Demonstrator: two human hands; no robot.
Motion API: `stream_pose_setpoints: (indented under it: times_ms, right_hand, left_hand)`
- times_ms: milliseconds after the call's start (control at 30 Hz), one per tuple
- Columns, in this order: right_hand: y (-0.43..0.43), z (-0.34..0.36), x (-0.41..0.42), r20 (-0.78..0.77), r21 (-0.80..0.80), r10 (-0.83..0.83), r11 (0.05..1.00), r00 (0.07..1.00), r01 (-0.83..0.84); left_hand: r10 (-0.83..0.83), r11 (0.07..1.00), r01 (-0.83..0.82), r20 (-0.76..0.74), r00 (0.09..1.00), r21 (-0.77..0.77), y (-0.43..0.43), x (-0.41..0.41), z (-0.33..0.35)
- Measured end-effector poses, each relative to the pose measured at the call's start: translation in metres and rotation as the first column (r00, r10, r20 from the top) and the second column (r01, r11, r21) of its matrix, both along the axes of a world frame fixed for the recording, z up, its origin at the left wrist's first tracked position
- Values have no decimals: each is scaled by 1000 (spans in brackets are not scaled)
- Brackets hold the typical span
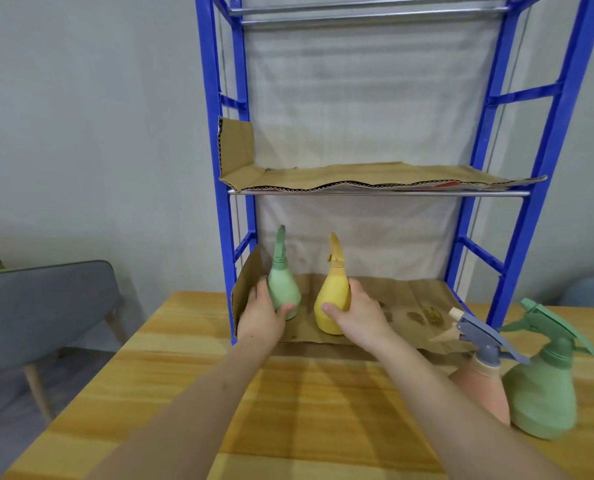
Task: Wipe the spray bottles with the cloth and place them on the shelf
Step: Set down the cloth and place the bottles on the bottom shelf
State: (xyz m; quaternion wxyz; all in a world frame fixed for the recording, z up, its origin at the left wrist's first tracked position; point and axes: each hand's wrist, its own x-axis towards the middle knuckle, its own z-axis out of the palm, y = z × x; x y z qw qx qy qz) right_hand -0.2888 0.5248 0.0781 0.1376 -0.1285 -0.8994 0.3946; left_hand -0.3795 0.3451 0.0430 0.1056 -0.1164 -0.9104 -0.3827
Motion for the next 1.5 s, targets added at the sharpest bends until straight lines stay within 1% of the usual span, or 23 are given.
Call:
stream_pose_setpoints:
  times_ms: [267,567,933,1233,1500]
  right_hand:
    - [-6,-16,-18,-109,8,-39,999,993,40]
    - [-2,-22,-28,-120,56,-48,997,992,55]
    - [-2,-25,-34,-126,32,-67,997,990,71]
    - [-1,-29,-40,-158,-1,-89,996,983,90]
    - [3,-28,-43,-160,-6,-60,998,985,59]
  left_hand:
    - [59,992,-59,-8,998,-112,3,-2,-9]
    - [78,983,-76,7,997,-165,4,-1,-9]
    - [89,980,-78,55,994,-181,6,-4,-3]
    - [75,987,-68,49,996,-143,5,-6,-5]
    - [59,991,-53,41,997,-124,4,-7,-6]
